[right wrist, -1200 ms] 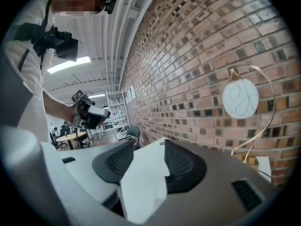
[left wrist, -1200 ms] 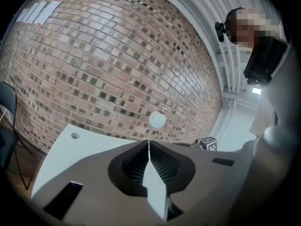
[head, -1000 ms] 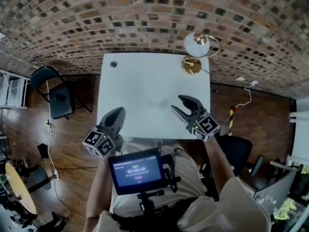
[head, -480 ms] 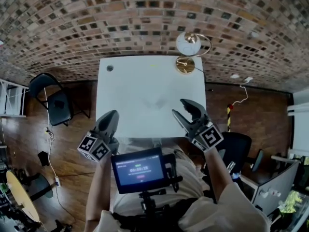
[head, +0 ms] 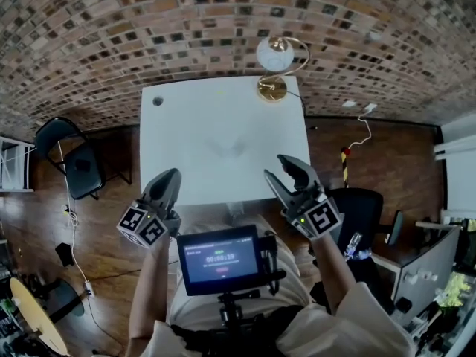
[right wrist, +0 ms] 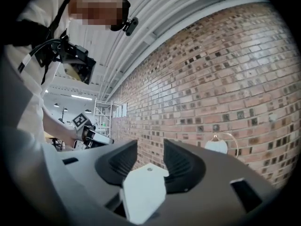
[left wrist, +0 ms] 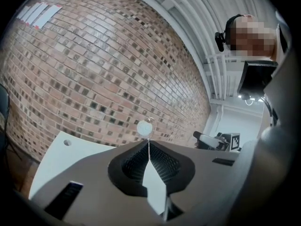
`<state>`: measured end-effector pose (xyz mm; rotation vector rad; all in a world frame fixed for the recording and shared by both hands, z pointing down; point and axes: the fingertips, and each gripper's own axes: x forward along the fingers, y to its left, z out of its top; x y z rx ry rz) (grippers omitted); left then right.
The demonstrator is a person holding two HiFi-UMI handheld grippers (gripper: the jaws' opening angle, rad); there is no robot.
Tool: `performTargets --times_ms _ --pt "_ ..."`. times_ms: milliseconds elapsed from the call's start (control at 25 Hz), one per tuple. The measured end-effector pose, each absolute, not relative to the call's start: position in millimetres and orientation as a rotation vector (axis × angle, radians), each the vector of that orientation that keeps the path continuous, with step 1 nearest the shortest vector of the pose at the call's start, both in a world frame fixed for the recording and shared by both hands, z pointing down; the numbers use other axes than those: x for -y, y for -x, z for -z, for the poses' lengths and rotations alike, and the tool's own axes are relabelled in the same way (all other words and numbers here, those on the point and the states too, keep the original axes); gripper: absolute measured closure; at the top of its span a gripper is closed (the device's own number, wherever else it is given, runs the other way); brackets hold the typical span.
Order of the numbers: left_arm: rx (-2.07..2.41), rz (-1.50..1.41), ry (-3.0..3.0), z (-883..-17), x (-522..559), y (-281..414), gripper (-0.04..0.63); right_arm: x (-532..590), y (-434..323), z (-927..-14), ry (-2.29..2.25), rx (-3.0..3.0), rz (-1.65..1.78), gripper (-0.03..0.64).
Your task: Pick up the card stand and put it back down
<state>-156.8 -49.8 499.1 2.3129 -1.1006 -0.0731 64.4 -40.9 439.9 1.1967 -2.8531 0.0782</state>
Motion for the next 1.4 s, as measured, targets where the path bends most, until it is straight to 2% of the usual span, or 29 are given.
performTargets --times_ms 280,480,840,1080,1400 --pt "0.958 0.035 -2.421 -482 -8 171 0.585 -32 -31 -430 -1.284 2.798 -0.077 0.434" --pt "0.97 0.042 -2.49 -452 -83 234 0.586 -89 13 -435 -1.389 2.79 -0.206 0.442" --pt "1.111 0.132 -2.43 -452 -209 345 0.586 -203 76 -441 -1.375 2.743 -0.236 0.449" --pt "1.063 0.154 -2.413 -464 -253 334 0.586 -254 66 -433 -1.423 2.704 -0.209 0.452" --pt "1.023 0.149 -2.434 -456 -289 273 0.586 -304 33 -418 -1.425 2.734 -0.193 0.455"
